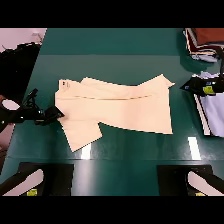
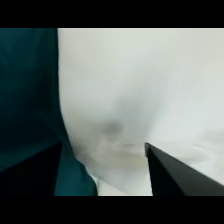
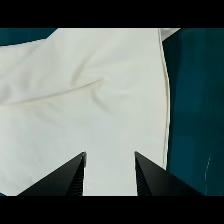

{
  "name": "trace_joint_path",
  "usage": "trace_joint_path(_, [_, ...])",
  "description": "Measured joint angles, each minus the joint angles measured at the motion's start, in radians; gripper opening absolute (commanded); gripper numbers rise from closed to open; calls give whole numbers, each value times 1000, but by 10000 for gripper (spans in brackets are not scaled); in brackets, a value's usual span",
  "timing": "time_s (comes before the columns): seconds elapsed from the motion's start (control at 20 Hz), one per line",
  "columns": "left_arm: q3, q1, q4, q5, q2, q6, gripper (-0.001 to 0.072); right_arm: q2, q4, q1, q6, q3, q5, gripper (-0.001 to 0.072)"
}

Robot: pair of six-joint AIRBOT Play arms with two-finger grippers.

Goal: Fold the shirts.

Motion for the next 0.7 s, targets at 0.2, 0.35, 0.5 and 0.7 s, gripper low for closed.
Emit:
trace_joint_path(0.2, [-15,-1,-35,29,-1,32,24,32,-5,-8,0,-13,22,366])
trace_joint_path(0.35, [13,0,-58,13,7,57,24,68,-31,-61,0,-93,61,367])
trace_joint_path(0.5, [57,-1,-65,-16,37,75,25,101,-62,-163,2,-241,99,532])
trace_joint_path(0.7, [97,-1,-69,-38,64,84,25,84,-58,-262,2,-439,121,470])
